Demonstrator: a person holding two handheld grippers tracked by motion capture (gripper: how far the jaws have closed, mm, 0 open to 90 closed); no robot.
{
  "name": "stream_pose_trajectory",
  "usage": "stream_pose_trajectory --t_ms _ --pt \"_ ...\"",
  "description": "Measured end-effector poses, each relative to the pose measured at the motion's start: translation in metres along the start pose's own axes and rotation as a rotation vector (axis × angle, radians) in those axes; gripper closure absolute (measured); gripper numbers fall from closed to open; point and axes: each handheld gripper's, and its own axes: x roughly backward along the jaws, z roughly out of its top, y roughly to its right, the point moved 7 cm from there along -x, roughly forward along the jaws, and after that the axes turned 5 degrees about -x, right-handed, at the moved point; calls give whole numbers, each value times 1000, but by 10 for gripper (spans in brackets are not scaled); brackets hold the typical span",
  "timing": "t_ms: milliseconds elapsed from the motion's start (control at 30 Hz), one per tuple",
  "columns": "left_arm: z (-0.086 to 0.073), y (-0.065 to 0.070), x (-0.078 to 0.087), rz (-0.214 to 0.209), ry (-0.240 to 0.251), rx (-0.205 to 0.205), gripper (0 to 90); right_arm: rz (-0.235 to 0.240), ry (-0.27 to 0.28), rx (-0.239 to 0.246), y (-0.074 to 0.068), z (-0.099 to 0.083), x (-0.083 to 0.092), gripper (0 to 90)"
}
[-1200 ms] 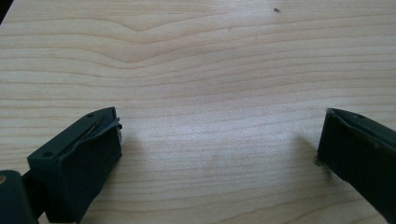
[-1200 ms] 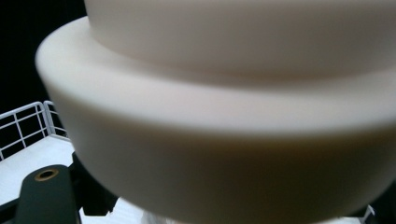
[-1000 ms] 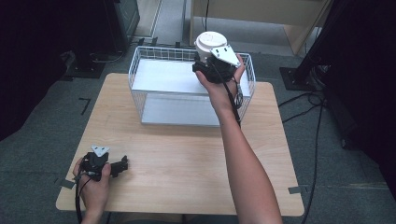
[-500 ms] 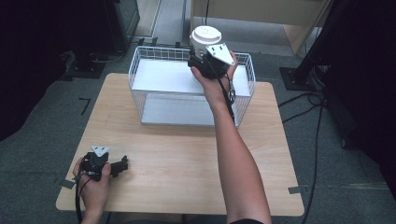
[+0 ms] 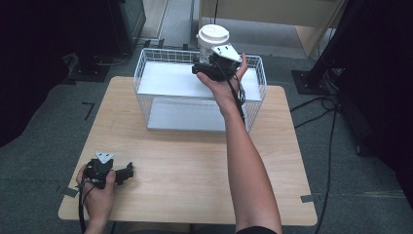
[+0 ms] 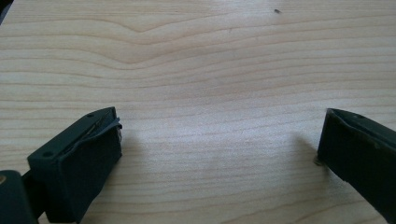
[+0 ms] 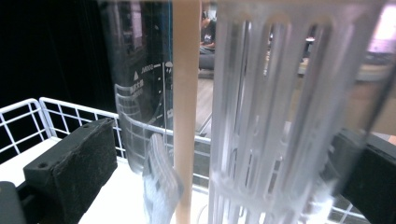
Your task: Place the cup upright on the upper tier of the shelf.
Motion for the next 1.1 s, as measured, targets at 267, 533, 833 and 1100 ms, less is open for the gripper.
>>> stream_pose_trajectory --t_ms 267,533,833,1100 --pt "0 0 0 1 1 0 0 -4 -11 -12 6 -6 12 0" --pt "0 0 0 1 2 2 0 7 -19 1 12 -18 24 0" --pt "0 0 0 0 -1 -1 0 48 -30 45 13 -36 41 0" --pt "0 0 0 0 -2 -2 0 68 -39 52 16 -50 56 0"
